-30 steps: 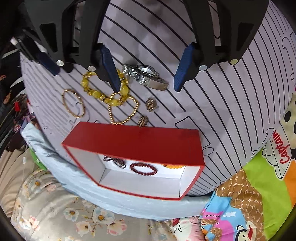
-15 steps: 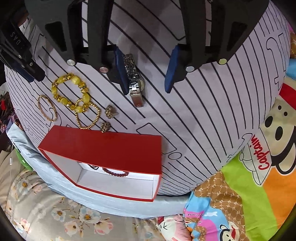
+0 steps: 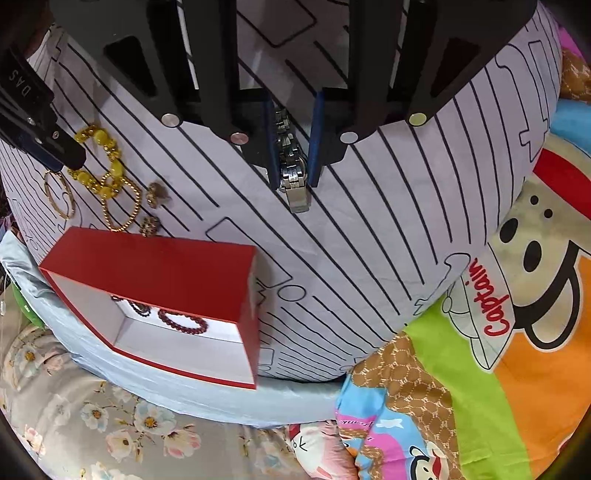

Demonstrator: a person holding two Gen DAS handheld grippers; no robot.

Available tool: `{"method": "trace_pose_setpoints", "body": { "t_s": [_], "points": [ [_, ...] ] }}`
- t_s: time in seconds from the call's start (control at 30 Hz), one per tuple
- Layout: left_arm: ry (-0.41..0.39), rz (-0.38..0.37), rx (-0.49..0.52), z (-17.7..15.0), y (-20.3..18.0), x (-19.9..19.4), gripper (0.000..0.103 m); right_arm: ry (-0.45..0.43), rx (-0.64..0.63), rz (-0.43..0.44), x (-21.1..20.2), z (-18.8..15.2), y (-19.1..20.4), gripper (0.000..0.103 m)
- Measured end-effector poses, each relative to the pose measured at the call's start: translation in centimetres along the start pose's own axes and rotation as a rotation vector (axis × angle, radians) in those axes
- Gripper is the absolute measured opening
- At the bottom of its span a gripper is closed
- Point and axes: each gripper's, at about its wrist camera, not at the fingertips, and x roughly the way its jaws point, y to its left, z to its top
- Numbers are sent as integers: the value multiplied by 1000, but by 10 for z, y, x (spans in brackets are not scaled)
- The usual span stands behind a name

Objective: Organize jewelry
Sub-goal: 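Grasp the yellow glass bead bracelet with the right tool while the left tool holds the watch, then lift the watch with the left tool while the right tool lifts the yellow bracelet toward the box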

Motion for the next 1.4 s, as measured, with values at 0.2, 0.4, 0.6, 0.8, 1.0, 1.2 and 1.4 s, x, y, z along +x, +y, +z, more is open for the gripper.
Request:
{"method": "trace_pose_setpoints", "body": {
  "t_s": [0.2,0.4,0.6,0.8,1.0,1.2,1.4],
  "points": [
    [-12,23,-20,6,13,5,14,4,-14,-4,7,7,6,45],
    [-25,47,-22,9,17,9,14,7,-20,-14,14,11,5,45],
    [-26,46,-26,12,19,11,14,6,-41,-37,19,14,8,43],
    [-26,43,-28,14,19,12,14,2,-76,-73,20,11,14,34],
    [-26,41,-29,14,19,12,14,1,-72,-88,20,12,12,22],
    [-26,37,-32,14,19,12,14,3,-84,-84,23,13,16,10],
    [-27,35,-33,15,19,13,14,3,-67,-66,23,15,15,9]
  ]
}}
